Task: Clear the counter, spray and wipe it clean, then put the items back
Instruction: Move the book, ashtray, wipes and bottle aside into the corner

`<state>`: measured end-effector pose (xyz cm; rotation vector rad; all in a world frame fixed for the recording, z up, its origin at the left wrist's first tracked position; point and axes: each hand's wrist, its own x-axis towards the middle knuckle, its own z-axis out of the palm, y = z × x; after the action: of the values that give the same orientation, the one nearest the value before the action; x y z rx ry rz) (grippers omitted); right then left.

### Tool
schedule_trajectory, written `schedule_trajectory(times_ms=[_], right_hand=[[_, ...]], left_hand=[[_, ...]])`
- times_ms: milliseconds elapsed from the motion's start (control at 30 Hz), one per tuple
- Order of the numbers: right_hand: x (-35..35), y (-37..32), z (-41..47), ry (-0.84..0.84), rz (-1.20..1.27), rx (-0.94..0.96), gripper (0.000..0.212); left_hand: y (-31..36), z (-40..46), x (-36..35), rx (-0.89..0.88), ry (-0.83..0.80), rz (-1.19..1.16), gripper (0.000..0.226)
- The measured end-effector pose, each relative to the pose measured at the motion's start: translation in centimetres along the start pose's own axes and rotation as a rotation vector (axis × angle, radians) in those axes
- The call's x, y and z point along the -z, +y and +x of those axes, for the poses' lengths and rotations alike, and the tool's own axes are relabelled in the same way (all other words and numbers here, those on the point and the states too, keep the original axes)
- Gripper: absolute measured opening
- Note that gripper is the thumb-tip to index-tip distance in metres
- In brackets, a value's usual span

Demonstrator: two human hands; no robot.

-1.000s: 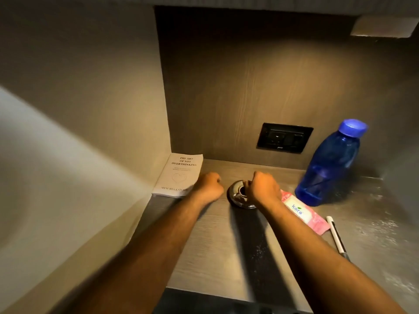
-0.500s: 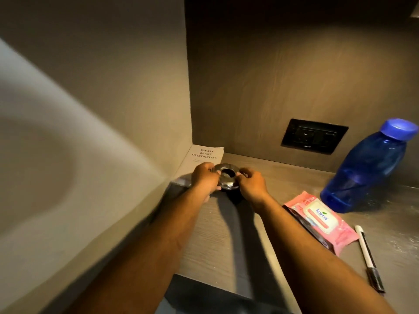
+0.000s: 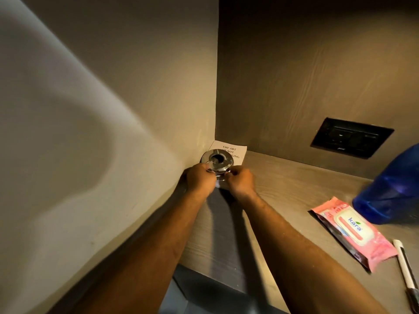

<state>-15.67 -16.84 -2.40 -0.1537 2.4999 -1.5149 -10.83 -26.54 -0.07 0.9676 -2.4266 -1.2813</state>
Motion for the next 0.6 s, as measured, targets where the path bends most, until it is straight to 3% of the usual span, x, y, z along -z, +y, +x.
schedule_trajectory(times_ms=[67,167,433,500,600], right_hand=[[1.0,0.1,-0.3,0.036,0.029,0.01,0.016],[5.0,0.9,-1.3,0.168,0.028,0.033,0.021],[21.7,9.3,-8.1,0.7,-0.317,-0.208,0.031],[24.3,11.2,-10.1,0.716,-0.393,-0.347,0.031],[25.6,12.9,-11.9,0.529,-0.5,-0.556,0.03]], left_hand=[[0.5,-0.7,-0.2,-0.045,0.05,0.061,0.035],[1.7,-1.8,-2.0,-0.124,-0.002,-0.055,0.029],[6.5,-7.3,-12.4,-0.307,-0.458,-0.003,0.018],[7.7,-9.4,-15.1,-0.343,-0.557,0.03,0.015],[9.1,-11.7,-17.4,-0.341,-0.643,0.099,0.012]])
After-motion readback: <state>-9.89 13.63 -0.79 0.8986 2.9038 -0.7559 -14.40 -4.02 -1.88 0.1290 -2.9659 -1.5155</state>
